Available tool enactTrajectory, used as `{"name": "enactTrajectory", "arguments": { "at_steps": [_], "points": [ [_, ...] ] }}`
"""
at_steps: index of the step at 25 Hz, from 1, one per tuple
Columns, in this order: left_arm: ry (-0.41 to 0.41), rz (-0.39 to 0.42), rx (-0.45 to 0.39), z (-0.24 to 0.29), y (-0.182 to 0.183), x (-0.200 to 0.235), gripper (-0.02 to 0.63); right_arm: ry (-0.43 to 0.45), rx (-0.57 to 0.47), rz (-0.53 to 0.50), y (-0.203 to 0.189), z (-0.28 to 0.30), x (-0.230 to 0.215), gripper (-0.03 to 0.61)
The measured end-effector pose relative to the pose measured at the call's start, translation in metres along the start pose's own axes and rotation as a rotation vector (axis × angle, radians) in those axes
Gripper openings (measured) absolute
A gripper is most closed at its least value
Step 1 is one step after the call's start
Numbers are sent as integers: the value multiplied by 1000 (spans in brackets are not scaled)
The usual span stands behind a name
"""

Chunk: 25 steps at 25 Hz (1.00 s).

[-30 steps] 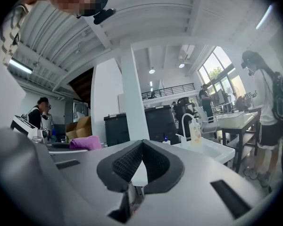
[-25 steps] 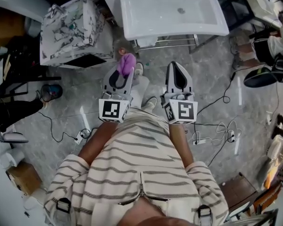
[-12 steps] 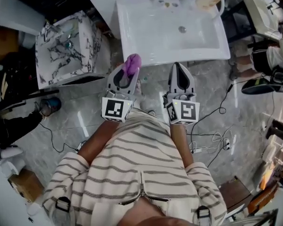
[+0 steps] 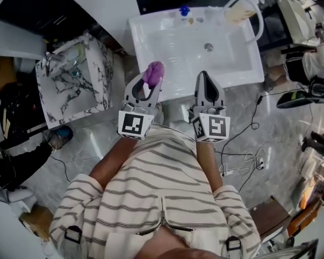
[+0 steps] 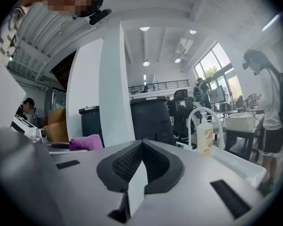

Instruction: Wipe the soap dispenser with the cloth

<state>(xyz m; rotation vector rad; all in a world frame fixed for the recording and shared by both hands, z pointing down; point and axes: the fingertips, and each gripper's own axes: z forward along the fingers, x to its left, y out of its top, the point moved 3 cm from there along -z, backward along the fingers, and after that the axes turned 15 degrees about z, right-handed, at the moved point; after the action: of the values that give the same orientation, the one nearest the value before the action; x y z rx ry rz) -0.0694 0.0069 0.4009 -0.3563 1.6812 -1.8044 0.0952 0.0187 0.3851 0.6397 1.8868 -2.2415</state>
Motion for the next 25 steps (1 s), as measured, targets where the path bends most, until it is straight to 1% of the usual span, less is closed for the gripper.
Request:
{"name": "enactTrajectory", "arguments": {
  "at_steps": [4, 7, 12, 16, 18, 21, 25],
  "points": [
    [-18, -10, 4, 19, -3, 12, 120, 15, 20, -12, 1, 24, 1, 9],
    [-15, -18, 6, 34, -5, 17, 120, 39, 30, -12, 6, 43, -5, 9],
    [-5, -3, 30, 61, -8, 16, 121, 85, 57, -8, 12, 72, -22, 9],
    [25, -4, 62, 82, -12, 18, 121, 120, 90, 1, 8, 96, -37, 9],
    [44, -18, 72, 92, -14, 19, 121, 128, 105, 5, 6, 106, -44, 9],
    [64, -48, 82, 107, -17, 21, 121, 139, 119, 8, 1, 123, -54, 9],
    [77, -58, 85, 123, -22, 25, 121, 147, 134, -3, -8, 146, -66, 9]
  ]
}}
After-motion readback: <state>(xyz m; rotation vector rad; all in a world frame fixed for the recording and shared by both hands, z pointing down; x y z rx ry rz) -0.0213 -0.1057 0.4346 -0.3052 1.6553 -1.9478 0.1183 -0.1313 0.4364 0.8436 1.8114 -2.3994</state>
